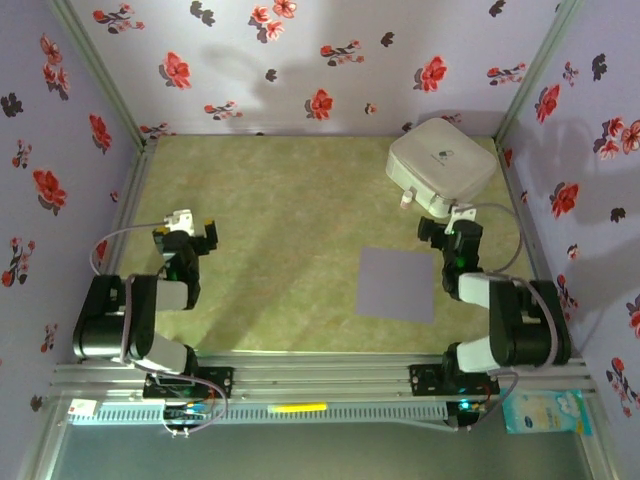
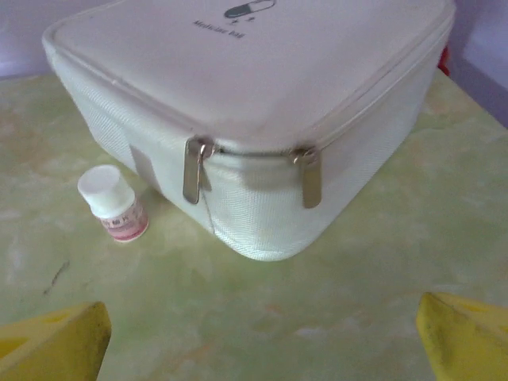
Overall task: Fold a paper plane with a square sheet of paper (pick it up from the middle)
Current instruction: Move the square sheet of paper to the center of the table.
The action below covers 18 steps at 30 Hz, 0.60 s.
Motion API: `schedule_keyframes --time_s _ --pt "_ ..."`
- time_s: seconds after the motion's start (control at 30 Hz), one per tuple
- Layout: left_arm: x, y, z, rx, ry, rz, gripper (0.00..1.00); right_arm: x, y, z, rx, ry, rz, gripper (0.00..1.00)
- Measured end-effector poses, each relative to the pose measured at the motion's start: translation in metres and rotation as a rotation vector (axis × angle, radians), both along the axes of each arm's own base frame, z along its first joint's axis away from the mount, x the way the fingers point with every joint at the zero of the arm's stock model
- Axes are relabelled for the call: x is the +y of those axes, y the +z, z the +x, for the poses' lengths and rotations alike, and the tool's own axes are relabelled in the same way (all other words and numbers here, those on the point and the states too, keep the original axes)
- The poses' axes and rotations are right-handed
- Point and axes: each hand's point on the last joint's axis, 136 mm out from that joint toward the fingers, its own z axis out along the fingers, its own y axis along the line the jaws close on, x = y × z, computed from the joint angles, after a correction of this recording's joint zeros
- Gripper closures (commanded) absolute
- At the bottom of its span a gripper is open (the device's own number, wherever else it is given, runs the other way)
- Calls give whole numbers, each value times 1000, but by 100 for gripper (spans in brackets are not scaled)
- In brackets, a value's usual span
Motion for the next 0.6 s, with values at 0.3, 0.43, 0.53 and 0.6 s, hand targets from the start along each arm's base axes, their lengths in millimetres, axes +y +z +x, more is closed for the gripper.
schedule_keyframes --time_s 0.3,0.43,0.53,0.6 --pt "1 90 -1 -60 72 -234 0 -1 106 -13 24 -112 286 1" --pt "-3 90 -18 -27 103 -397 0 27 80 -38 185 -30 427 1" --pt "-16 84 -36 -27 40 -479 0 45 50 -61 339 3 509 2" --pt "-28 73 -49 -34 -23 -545 0 56 33 -76 443 16 538 2"
